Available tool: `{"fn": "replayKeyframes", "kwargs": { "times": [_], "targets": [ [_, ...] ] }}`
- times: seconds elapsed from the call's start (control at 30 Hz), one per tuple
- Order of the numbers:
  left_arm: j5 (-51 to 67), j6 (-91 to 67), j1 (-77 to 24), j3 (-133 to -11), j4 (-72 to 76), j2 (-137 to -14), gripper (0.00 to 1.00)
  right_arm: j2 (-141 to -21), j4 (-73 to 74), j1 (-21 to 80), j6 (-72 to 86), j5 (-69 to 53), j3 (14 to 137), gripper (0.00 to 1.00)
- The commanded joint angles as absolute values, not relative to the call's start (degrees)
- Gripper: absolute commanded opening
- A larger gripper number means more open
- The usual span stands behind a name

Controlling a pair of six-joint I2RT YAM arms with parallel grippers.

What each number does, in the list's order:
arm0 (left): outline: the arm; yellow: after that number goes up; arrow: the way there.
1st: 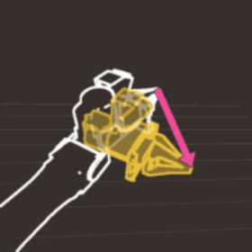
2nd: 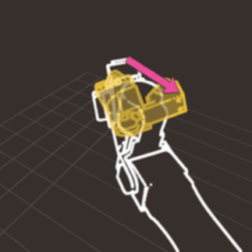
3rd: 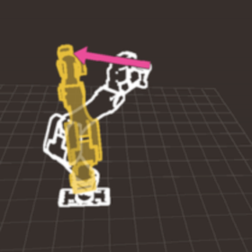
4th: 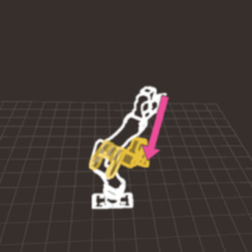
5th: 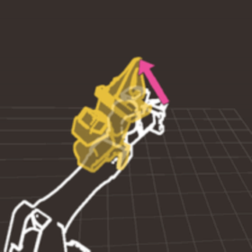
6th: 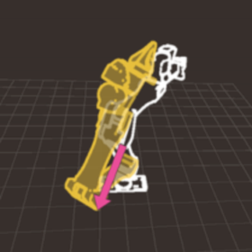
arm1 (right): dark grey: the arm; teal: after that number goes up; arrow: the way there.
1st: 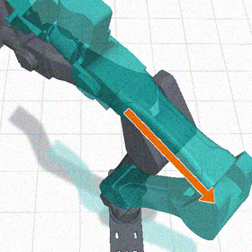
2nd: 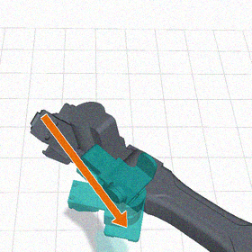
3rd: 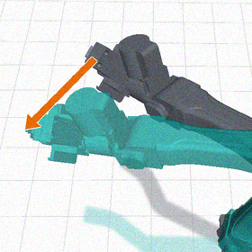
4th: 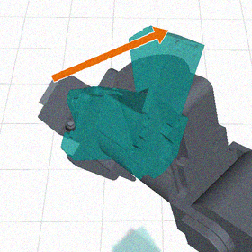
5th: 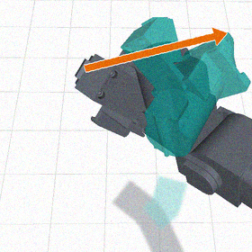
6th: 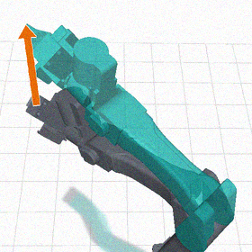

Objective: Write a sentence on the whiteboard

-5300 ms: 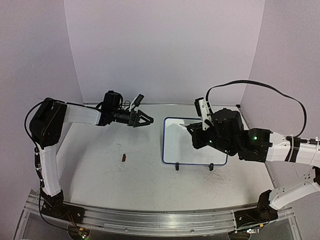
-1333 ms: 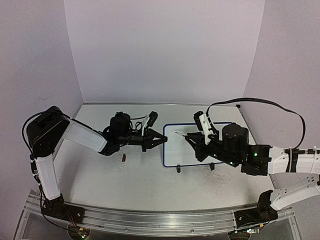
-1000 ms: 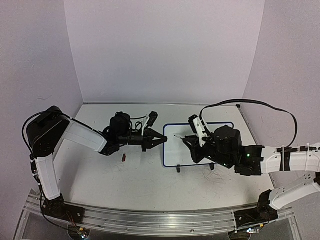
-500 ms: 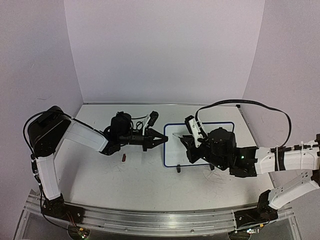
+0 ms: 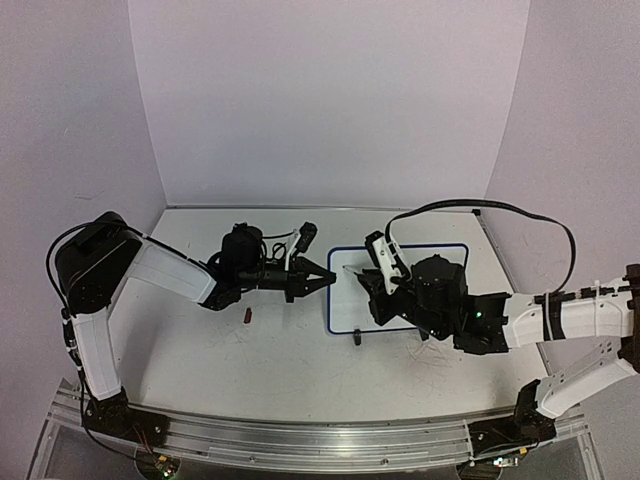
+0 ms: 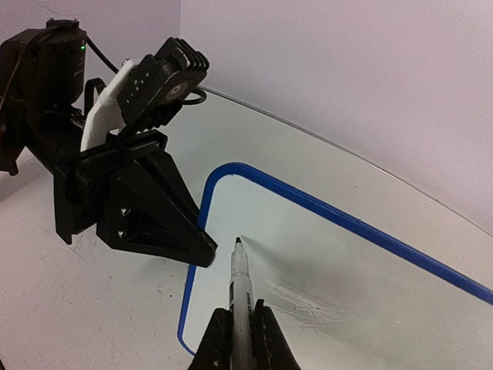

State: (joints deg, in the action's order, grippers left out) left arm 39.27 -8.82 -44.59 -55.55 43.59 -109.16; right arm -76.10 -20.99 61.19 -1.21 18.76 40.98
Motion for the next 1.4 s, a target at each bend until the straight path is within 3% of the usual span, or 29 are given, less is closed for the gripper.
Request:
{"fn": "replayKeyframes", "kwargs": {
  "times": [0.0,1.37],
  "targets": [
    [39.5,-8.1,-45.0,-57.0,41.2,-110.1,0.0,-76.7,-24.3,61.5,-2.0,21.1,43.8,0.0],
    [39.6,-7.3,-44.9,-56.9,40.2,-109.5,0.0,-78.5,-24.3,61.6,-1.1,25.3,43.7,0.0]
  ]
}}
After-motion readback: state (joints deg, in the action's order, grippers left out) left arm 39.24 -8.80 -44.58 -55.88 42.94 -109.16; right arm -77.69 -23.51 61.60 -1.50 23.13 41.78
